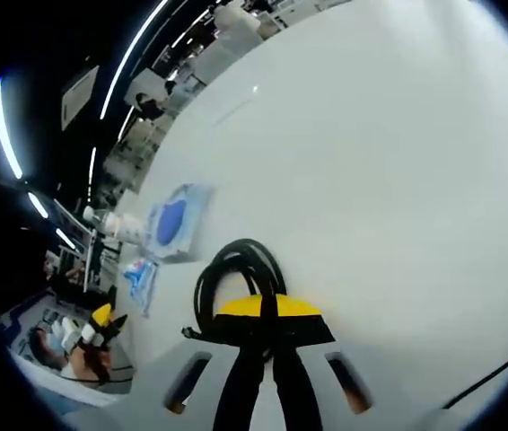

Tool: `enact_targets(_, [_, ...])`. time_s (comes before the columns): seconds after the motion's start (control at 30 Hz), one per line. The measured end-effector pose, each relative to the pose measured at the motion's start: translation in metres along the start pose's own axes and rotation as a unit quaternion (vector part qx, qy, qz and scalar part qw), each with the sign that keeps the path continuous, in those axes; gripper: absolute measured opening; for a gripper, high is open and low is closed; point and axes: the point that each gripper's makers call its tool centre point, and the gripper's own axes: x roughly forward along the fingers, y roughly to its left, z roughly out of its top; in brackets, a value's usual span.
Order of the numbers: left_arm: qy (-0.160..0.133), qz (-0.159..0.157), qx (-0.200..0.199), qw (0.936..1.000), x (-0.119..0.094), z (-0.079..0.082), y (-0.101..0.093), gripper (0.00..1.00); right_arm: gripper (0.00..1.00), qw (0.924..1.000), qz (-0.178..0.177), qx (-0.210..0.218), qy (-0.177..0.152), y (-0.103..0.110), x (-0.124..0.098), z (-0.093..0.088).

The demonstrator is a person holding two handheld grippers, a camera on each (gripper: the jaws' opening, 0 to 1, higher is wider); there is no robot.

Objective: Arrange the tabletop items into an orderly group along one side of the table until the central work area is clear of visible clutter.

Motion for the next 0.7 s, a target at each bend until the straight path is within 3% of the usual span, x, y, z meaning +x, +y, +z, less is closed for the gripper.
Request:
enact_targets(0.43, [0.003,-0.005,0.014,0.9999,0.009,0.003,0.000,0.72,0.00,0.9998,-0.012,-0.016,0.002,0.001,0.000,-0.001])
enact_targets(0.7, [0.000,-0.004,0.026,0.9997,0.011,0.013,0.001,0.71,0.00,0.9996,-0.015,-0.023,-0.001,0.003,-0.001,-0.002])
